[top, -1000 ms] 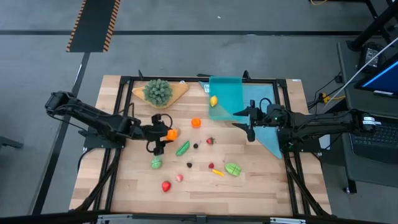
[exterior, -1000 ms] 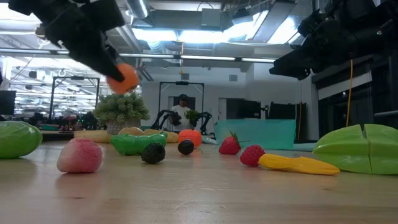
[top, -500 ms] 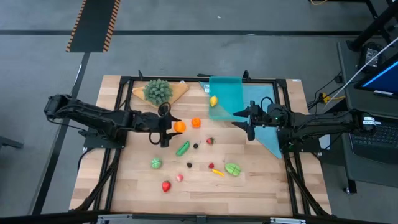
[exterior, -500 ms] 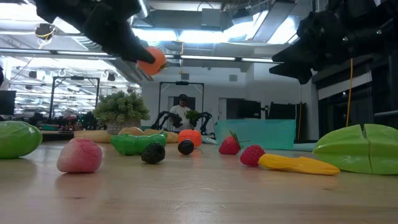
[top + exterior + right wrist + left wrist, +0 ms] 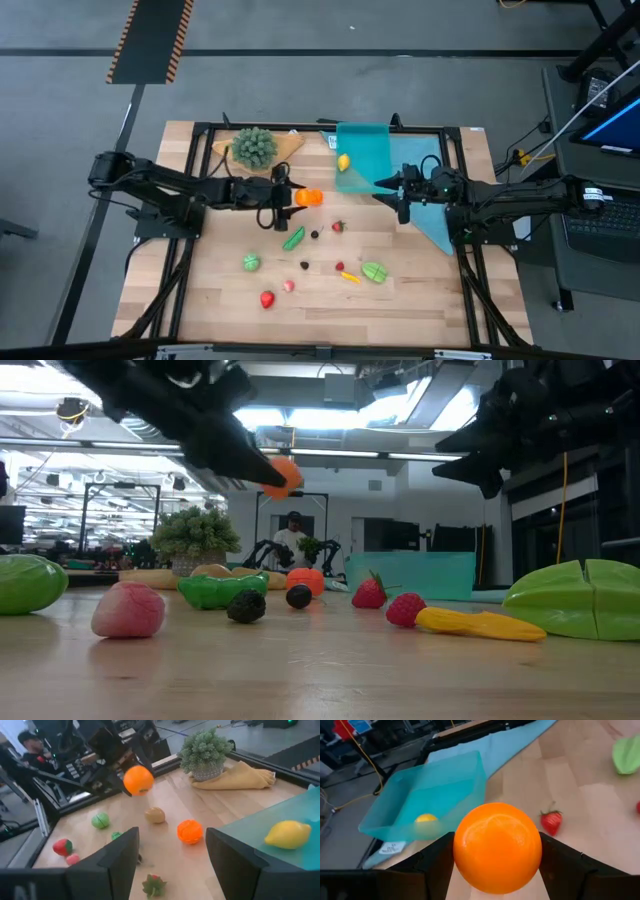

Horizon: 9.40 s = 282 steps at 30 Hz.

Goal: Pick and placing Produce into tupperware
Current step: Put the orange into the blue bin

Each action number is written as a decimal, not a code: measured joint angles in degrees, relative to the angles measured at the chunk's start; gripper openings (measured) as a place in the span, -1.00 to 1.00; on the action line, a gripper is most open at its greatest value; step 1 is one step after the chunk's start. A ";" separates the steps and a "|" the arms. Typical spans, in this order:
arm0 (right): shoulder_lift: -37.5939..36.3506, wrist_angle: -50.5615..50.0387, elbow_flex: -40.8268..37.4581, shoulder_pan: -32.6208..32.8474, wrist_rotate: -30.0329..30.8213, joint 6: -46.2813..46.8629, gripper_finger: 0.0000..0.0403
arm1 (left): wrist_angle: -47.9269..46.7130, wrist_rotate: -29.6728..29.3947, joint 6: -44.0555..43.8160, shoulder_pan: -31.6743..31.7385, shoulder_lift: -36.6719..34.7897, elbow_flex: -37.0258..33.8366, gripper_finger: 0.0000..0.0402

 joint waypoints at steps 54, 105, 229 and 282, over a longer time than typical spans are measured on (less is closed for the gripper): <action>35.68 12.42 21.17 0.00 1.92 8.61 0.58 | -2.28 -6.47 17.62 2.17 18.69 22.26 0.20; 35.72 10.45 22.14 0.01 0.37 11.66 0.13 | -3.30 -8.42 19.51 2.01 18.59 22.21 0.43; 55.37 -48.02 57.60 -30.75 -6.42 -34.86 0.09 | -8.57 -3.26 -7.67 1.91 -42.32 -18.88 0.51; 64.57 -40.56 59.19 -35.63 -20.55 -28.51 0.33 | -10.51 -3.25 -6.89 1.88 -42.31 -18.88 0.51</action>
